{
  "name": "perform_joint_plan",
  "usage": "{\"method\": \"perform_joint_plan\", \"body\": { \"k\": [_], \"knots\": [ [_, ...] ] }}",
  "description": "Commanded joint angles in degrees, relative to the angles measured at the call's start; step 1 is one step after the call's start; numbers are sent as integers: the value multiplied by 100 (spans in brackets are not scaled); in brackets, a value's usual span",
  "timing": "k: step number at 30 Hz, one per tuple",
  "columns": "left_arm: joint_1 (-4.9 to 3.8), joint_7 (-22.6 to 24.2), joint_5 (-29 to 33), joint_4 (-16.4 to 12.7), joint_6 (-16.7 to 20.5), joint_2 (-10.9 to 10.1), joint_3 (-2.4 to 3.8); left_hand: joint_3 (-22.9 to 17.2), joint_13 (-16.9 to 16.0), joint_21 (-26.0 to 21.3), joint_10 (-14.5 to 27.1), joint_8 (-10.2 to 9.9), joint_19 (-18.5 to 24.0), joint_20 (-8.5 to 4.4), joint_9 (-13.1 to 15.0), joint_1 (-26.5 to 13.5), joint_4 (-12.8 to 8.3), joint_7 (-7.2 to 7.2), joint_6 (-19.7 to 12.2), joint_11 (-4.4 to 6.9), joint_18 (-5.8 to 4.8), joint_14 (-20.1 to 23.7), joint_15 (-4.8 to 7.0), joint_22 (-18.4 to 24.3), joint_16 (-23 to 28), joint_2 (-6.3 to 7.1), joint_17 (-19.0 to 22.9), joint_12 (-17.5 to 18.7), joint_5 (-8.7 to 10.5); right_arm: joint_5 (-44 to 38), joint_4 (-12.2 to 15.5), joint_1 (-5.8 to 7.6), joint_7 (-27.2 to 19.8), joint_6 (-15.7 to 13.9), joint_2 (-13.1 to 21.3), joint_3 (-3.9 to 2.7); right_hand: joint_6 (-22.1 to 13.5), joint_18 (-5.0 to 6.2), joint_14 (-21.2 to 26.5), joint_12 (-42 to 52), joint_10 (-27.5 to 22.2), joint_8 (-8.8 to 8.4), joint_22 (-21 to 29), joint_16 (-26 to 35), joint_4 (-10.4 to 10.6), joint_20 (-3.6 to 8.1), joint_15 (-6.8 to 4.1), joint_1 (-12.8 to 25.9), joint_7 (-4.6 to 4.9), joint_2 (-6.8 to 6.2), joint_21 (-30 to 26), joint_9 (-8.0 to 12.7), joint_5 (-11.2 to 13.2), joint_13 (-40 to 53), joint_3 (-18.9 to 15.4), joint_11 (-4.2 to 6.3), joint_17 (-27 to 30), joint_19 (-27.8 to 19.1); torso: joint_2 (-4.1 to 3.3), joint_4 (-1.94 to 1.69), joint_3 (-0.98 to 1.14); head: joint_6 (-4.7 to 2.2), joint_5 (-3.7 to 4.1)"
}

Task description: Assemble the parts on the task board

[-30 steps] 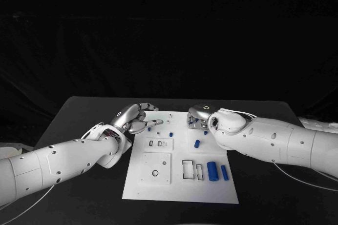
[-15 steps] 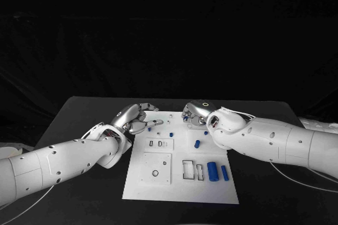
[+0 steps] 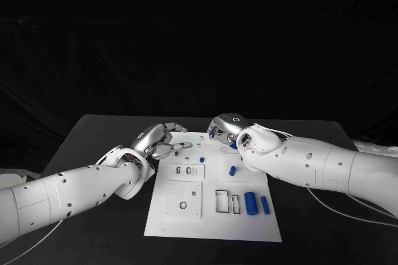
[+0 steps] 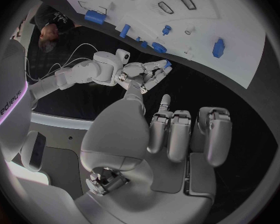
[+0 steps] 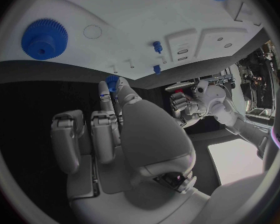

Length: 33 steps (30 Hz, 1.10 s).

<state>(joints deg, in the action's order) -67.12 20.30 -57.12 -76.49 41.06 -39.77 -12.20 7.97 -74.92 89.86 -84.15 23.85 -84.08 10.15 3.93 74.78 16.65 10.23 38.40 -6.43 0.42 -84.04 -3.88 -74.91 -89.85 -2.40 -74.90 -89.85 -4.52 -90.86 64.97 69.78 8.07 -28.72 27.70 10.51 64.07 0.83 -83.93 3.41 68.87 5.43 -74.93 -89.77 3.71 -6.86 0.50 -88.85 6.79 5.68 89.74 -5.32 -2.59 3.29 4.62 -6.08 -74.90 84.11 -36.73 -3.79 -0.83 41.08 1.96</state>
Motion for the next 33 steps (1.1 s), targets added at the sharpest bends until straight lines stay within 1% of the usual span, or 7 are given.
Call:
{"method": "perform_joint_plan", "body": {
  "k": [1, 4, 12, 17, 20, 30, 33],
  "knots": [
    [-7, 7, -54, -13, 58, 12, 7, 43, -1508, 14, -585, -41, -592, 47, 8, 42, 1, 2, 49, -10, -42, -596, -16, -1509, -15, -35, -1510, -15, -34, -32, -161, 3, -129, -127, -111, -9, -35, -83, -607, -5, 173, -21, -1507, -23, -13, 7, 12, -13, 17, -68, 26, 4, -41, 11, 39, 205, -1510, 589, -17, -15, 4, -13, 5],
    [-8, 6, -57, -34, 63, 2, 8, 43, -1508, 14, -585, -41, -592, 47, 8, 42, 1, 2, 49, -10, -42, -596, -16, -1509, -15, -35, -1510, -15, -34, -37, -335, 2, -162, -134, -232, -13, -35, -83, -607, -5, 173, -21, -1507, -23, -13, 7, 12, -13, 17, -68, 26, 4, -41, 11, 39, 205, -1510, 589, -40, -27, 7, -30, 2],
    [-23, -10, -68, -107, 89, -42, 14, 45, -1508, 14, -585, -47, -592, 47, 7, 44, 1, 1, 51, -9, -42, -596, -15, -1509, -15, -39, -1510, -15, -35, -138, -638, -11, -227, -187, -453, -19, -46, -83, -607, -6, 144, -40, -1507, -23, -7, 3, 15, -15, 17, -79, 26, 7, -41, 10, 58, 205, -1510, 589, -117, -58, -6, -31, 4],
    [-41, -26, -77, -145, 97, -71, 15, 45, -1508, 14, -585, -47, -592, 47, 7, 44, 1, 1, 51, -9, -42, -596, -15, -1509, -15, -39, -1510, -15, -35, -206, -682, -13, -231, -142, -493, -20, -51, -83, -607, -6, 128, -49, -1507, -23, -4, 1, 15, -17, 13, -83, 26, 9, -40, 10, 69, 208, -1510, 589, -160, -85, -17, -25, -4],
    [-61, -43, -83, -166, 110, -90, 16, 45, -1508, 14, -585, -47, -592, 47, 7, 44, 1, 1, 51, -9, -42, -596, -15, -1509, -15, -39, -1510, -15, -35, -216, -703, -13, -226, -113, -516, -22, -58, -83, -607, -6, 113, -59, -1507, -23, 2, 0, 15, -14, 11, -87, 26, 11, -40, 10, 78, 208, -1510, 589, -188, -96, -25, 19, -21],
    [-91, -50, -95, -201, 166, -104, 16, 47, -1508, 14, -585, -105, -592, 43, -2, 98, -7, 0, 63, -5, -42, -596, -9, -1509, -15, -80, -1510, -15, -42, -262, -728, -14, -223, -23, -579, -24, -70, -83, -607, -6, 80, -79, -1507, -23, 19, -2, 16, -3, 14, -94, 26, 15, -41, 10, 98, 206, -1510, 589, -251, -124, -62, 26, -2],
    [-93, -48, -96, -209, 177, -110, 16, 47, -1508, 14, -585, -105, -592, 43, -2, 98, -7, 0, 63, -5, -42, -596, -9, -1509, -15, -80, -1510, -15, -42, -277, -717, -14, -203, 23, -579, -25, -76, -83, -607, -7, 66, -87, -1507, -23, 25, -2, 16, 1, 13, -99, 26, 17, -41, 10, 105, 206, -1510, 589, -259, -124, -68, 25, -7]
  ]
}}
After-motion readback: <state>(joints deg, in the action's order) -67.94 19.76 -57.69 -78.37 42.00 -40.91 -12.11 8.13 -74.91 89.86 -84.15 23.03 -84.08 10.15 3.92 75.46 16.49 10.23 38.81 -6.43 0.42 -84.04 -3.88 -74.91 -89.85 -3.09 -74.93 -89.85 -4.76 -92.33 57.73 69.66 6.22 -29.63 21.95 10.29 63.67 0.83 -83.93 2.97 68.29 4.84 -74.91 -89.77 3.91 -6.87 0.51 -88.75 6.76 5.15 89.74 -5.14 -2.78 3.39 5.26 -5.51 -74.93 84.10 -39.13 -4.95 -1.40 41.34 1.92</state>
